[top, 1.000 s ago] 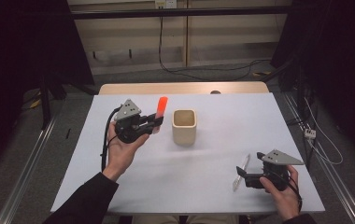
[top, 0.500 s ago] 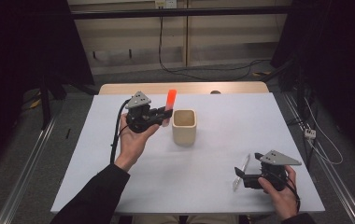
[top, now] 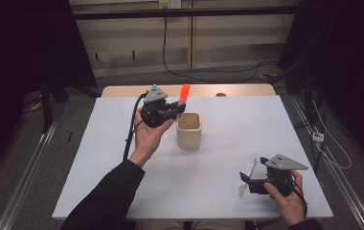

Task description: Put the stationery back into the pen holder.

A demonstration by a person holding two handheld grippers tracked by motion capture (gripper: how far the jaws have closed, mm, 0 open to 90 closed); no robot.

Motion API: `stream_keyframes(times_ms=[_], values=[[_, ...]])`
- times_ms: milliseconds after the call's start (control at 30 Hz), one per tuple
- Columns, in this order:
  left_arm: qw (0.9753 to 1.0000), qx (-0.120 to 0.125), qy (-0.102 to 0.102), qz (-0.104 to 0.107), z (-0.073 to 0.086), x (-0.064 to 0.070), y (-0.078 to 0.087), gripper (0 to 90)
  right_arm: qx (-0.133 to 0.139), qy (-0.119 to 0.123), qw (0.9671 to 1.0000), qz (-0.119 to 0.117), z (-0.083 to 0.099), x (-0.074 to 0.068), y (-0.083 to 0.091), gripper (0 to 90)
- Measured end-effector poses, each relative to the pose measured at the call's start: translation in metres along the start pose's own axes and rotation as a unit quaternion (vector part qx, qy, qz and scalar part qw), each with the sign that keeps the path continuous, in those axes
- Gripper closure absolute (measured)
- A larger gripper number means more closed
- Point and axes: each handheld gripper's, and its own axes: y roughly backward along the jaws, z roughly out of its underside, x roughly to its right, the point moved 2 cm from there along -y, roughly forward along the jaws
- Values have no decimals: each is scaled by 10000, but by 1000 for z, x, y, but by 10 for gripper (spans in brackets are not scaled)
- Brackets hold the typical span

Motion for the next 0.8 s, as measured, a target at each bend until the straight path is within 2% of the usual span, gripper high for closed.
stream_keyframes(times_ms=[67,200,400,567,800], values=[[10000,-5,-11,-17,2,-1,-6,774,-6,-6,10000,-18,0,0,0,57],[9999,-95,124,6,7,-3,-14,774,-1,-51,10000,-63,0,-1,0,57],[9997,-189,106,-75,9,-3,-24,774,0,-39,10000,-53,0,-1,-1,57],[9994,-320,126,-63,17,-5,-33,774,8,-9,10000,-45,0,-1,-1,57],[9992,-403,-34,-39,23,0,-44,773,2,2,10000,-65,0,-1,-1,57]])
